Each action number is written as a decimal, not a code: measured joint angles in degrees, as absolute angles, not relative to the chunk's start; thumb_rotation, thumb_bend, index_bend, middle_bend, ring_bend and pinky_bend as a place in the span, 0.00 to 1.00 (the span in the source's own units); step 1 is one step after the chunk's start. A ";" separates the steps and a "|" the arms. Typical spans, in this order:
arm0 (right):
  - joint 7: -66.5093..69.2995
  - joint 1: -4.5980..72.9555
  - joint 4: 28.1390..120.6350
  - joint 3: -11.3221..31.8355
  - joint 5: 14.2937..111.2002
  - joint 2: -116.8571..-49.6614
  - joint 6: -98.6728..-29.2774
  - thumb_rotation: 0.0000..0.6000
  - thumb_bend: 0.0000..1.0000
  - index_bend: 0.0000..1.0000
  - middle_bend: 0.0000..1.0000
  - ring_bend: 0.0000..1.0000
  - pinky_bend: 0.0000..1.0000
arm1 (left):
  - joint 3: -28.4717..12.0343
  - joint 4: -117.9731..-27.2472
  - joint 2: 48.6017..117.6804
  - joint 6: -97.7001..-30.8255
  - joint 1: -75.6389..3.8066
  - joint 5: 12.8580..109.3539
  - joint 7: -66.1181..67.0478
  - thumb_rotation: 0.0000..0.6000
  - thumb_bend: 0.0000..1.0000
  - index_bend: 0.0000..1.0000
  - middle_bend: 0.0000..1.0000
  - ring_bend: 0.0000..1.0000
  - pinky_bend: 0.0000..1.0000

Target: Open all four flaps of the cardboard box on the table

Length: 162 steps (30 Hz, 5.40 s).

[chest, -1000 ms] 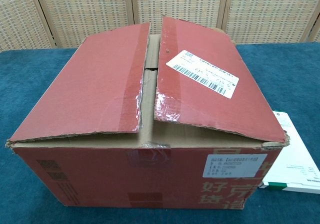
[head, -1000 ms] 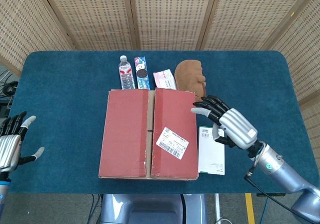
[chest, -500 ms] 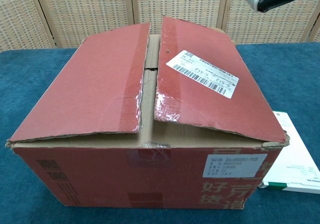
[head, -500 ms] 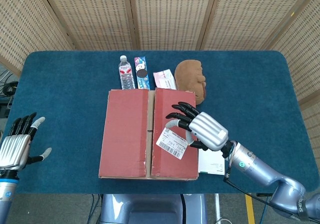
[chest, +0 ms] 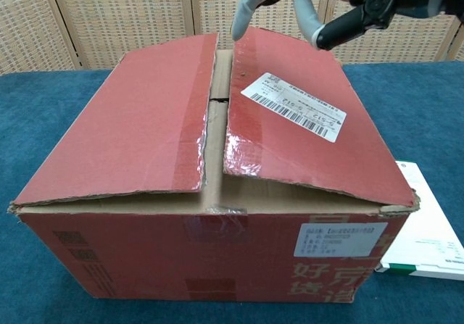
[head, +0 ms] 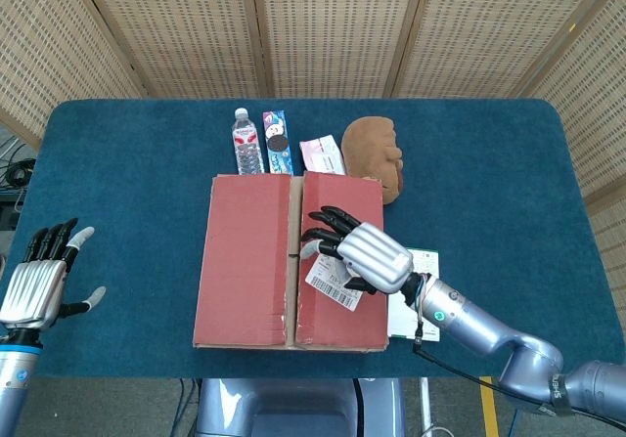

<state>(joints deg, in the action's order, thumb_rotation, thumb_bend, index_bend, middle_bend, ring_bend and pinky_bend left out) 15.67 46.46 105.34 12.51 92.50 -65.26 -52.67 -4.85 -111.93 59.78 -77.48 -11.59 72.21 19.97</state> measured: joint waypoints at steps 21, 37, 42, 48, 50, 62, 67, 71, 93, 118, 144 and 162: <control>8.76 49.79 103.66 12.05 87.71 -69.66 -50.47 1.00 1.00 0.31 0.25 0.00 0.00 | -4.44 -110.71 60.07 -77.39 -11.65 71.44 18.60 0.86 0.27 0.11 0.02 0.00 0.00; 4.00 50.24 102.26 11.10 85.80 -71.23 -50.80 1.00 1.00 0.31 0.26 0.00 0.00 | -4.05 -110.05 60.09 -77.13 -11.57 71.21 17.56 0.86 0.27 0.11 0.02 0.00 0.00; 3.27 50.16 101.90 10.75 85.67 -71.45 -51.17 1.00 1.00 0.32 0.26 0.00 0.00 | -4.13 -110.23 60.19 -77.13 -11.72 71.09 17.86 0.85 0.27 0.11 0.02 0.00 0.00; 2.71 49.93 101.34 10.40 86.19 -71.61 -52.09 1.00 1.00 0.35 0.30 0.00 0.00 | -4.13 -110.36 60.25 -77.14 -11.80 70.92 17.91 0.86 0.27 0.11 0.02 0.00 0.00; 2.74 49.84 101.24 10.29 86.36 -71.62 -52.32 1.00 1.00 0.36 0.32 0.00 0.00 | -4.10 -110.36 60.24 -77.14 -11.80 70.93 17.85 0.86 0.27 0.11 0.02 0.00 0.00; 2.86 49.70 102.67 10.51 87.74 -68.11 -53.25 1.00 1.00 0.39 0.35 0.00 0.00 | -4.12 -110.16 59.96 -77.42 -11.74 71.47 17.01 0.86 0.27 0.11 0.02 0.00 0.00; 3.70 49.76 104.20 10.97 87.73 -65.54 -53.02 1.00 1.00 0.39 0.37 0.00 0.00 | -4.17 -109.93 59.98 -77.51 -11.76 71.74 16.69 0.86 0.27 0.11 0.02 0.00 0.00; 3.60 49.81 105.00 11.25 87.86 -63.22 -52.77 1.00 1.00 0.39 0.37 0.00 0.00 | -4.26 -109.81 59.98 -77.73 -11.73 71.98 16.35 0.86 0.27 0.11 0.02 0.00 0.00; 6.08 48.83 108.48 12.64 88.37 -51.00 -52.40 1.00 1.00 0.39 0.37 0.00 0.00 | -4.16 -109.82 60.12 -78.06 -11.61 72.58 16.20 0.86 0.27 0.11 0.02 0.00 0.00; 11.58 44.65 107.68 12.27 91.49 -38.79 -53.27 1.00 1.00 0.39 0.37 0.00 0.00 | -4.20 -110.85 59.98 -78.07 -11.92 72.21 18.39 0.86 0.27 0.11 0.02 0.00 0.00; 11.49 37.87 103.79 9.78 90.86 -40.53 -58.34 1.00 1.00 0.23 0.20 0.00 0.00 | -6.37 -111.92 53.73 -72.03 -18.74 79.46 19.11 0.86 0.29 0.07 0.00 0.00 0.00; 0.52 29.74 104.07 8.19 82.91 -47.10 -65.80 1.00 1.00 0.03 0.00 0.00 0.00 | -10.19 -109.91 48.50 -50.36 -36.66 88.34 2.88 0.86 0.84 0.06 0.00 0.00 0.00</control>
